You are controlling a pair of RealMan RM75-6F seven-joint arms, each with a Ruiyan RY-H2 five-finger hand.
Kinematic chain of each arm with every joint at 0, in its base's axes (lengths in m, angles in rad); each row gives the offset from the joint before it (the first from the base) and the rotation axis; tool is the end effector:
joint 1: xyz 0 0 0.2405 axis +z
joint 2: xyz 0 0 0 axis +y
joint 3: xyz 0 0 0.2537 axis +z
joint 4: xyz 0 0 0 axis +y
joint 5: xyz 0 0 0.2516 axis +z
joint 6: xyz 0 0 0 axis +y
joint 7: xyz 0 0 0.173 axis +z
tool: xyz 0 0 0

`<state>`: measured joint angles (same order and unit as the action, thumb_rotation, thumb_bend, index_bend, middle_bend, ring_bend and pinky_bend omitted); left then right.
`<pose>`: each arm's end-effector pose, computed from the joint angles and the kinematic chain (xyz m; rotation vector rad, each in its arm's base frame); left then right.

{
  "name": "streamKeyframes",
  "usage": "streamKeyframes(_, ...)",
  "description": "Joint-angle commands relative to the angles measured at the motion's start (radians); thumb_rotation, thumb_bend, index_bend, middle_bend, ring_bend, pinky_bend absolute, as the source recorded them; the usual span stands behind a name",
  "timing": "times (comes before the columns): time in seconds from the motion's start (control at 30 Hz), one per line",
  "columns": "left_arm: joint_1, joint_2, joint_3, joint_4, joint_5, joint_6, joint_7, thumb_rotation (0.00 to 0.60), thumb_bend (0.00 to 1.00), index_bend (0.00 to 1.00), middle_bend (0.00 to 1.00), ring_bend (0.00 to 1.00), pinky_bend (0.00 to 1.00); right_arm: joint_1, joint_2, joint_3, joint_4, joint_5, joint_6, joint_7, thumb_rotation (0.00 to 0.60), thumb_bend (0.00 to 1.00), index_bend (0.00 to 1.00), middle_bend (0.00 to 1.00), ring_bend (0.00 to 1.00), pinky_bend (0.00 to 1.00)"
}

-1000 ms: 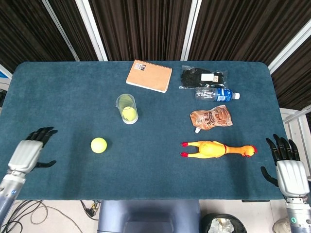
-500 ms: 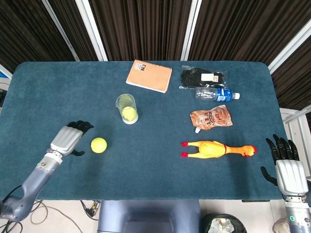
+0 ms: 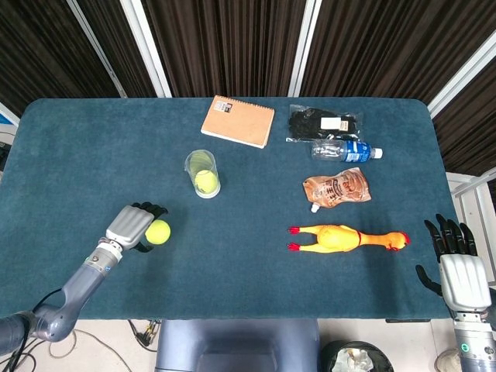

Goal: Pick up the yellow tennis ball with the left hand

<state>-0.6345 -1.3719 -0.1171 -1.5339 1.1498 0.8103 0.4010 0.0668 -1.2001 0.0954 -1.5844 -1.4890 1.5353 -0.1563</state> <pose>-0.2148 0.3526 -0.0424 -1.9814 -0.9219 -0.6291 -0.3196 -0.2179 0.1123 1.3390 -0.7782 0.8640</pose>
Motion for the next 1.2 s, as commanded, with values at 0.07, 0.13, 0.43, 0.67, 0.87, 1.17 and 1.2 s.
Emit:
streamKeyframes(0.07,-0.009,-0.016,0.014,0.020,0.003,0.007,0.027,0.600,0.18,0.29,0.31,0.24,0.37,0.000,-0.003,0.001,0.000,0.004,-0.001,-0.002,0.600,0.35,0.11,0.00,0.01,0.00)
streamKeyframes(0.13,-0.013,-0.028,0.018,0.033,0.002,0.015,0.041,0.600,0.20,0.30,0.32,0.25,0.38,0.001,-0.004,0.002,-0.001,0.006,-0.003,-0.004,0.600,0.35,0.11,0.00,0.01,0.00)
streamKeyframes(0.43,-0.033,-0.068,0.037,0.065,-0.002,0.028,0.088,0.600,0.30,0.41,0.45,0.37,0.54,0.001,-0.004,0.004,-0.004,0.020,-0.012,-0.005,0.600,0.35,0.11,0.00,0.01,0.00)
streamKeyframes(0.67,-0.026,-0.056,0.022,0.055,0.012,0.090,0.067,0.600,0.34,0.44,0.47,0.39,0.54,-0.001,-0.002,0.007,-0.006,0.024,-0.008,-0.001,0.600,0.35,0.11,0.00,0.01,0.00)
streamKeyframes(0.87,-0.012,0.012,-0.033,-0.008,0.099,0.202,-0.033,0.600,0.34,0.44,0.48,0.40,0.54,-0.002,-0.002,0.009,-0.006,0.031,-0.009,0.001,0.600,0.35,0.11,0.00,0.01,0.00)
streamKeyframes(1.17,-0.082,0.095,-0.140,-0.100,0.085,0.206,-0.015,0.600,0.34,0.43,0.47,0.40,0.54,-0.001,-0.007,0.010,-0.002,0.035,-0.010,-0.003,0.600,0.35,0.11,0.00,0.01,0.00)
streamKeyframes(1.2,-0.098,0.102,-0.158,-0.111,0.059,0.193,0.000,0.600,0.34,0.43,0.47,0.40,0.54,0.000,-0.008,0.011,-0.001,0.041,-0.015,-0.002,0.600,0.35,0.11,0.00,0.01,0.00)
